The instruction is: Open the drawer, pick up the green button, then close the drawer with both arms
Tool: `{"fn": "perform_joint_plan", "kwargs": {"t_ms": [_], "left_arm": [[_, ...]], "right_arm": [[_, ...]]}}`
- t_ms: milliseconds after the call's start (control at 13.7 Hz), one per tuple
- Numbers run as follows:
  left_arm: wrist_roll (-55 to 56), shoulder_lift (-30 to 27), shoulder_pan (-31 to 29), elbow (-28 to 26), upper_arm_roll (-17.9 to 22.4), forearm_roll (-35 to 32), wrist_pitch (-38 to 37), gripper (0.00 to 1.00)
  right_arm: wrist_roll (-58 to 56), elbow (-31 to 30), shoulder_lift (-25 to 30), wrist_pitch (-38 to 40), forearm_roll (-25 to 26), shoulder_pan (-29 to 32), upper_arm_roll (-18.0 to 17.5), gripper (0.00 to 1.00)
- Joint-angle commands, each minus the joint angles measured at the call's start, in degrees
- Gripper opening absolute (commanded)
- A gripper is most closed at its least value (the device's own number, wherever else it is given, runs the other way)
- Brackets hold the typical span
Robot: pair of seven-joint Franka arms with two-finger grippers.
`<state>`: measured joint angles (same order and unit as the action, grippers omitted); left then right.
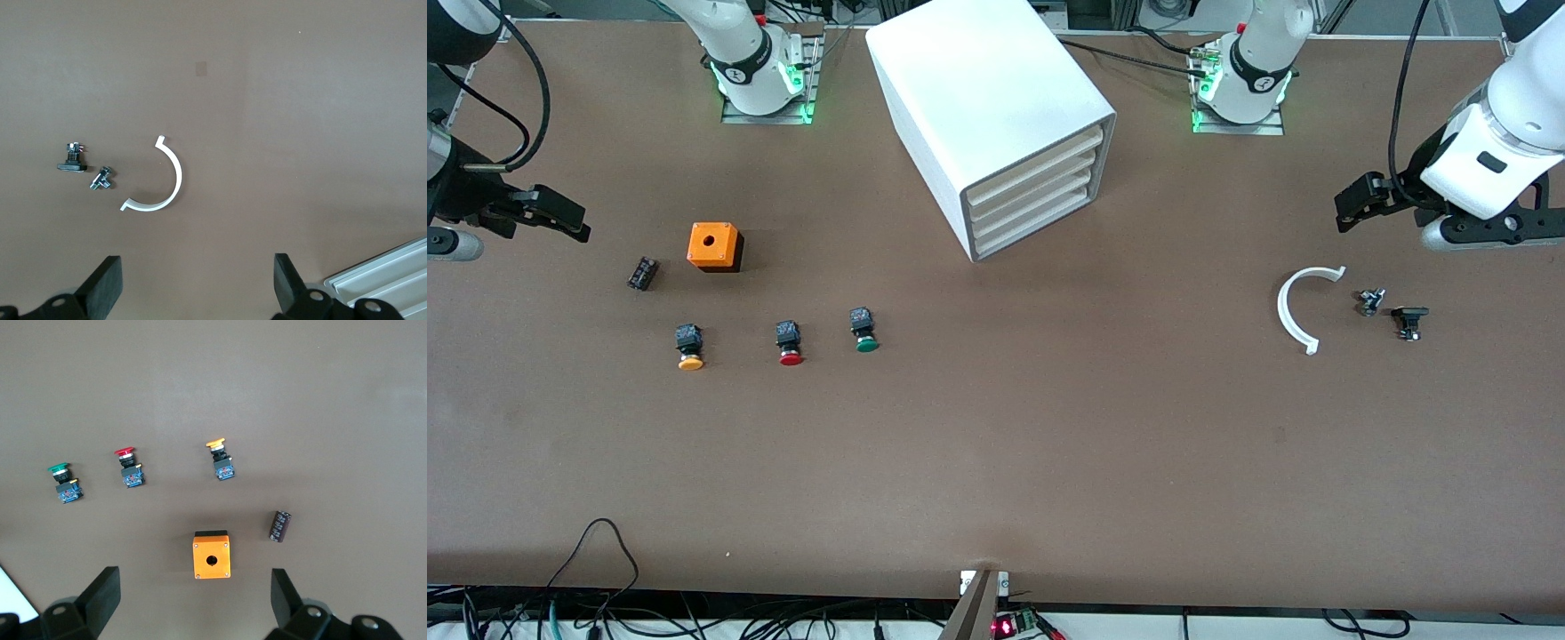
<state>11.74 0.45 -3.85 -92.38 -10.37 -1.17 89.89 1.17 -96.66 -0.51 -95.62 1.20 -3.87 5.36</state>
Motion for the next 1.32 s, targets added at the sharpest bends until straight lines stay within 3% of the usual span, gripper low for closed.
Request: {"fn": "perform_joint_plan", "kwargs": {"t_ms": [0, 1242], "left_arm": [[-1.9, 1.0, -0.2, 1.8, 2.0, 0.3, -0.1, 1.0], [-1.8, 1.4, -1.4, 1.8, 2.0, 0.8, -0.4, 1.0]], "right_arm": [[0.2, -1.0, 0.9, -0.2, -0.4, 0.1, 0.1, 1.0], [0.1, -0.9, 0.8, 0.0, -0.2, 0.1, 0.0, 1.0]]}}
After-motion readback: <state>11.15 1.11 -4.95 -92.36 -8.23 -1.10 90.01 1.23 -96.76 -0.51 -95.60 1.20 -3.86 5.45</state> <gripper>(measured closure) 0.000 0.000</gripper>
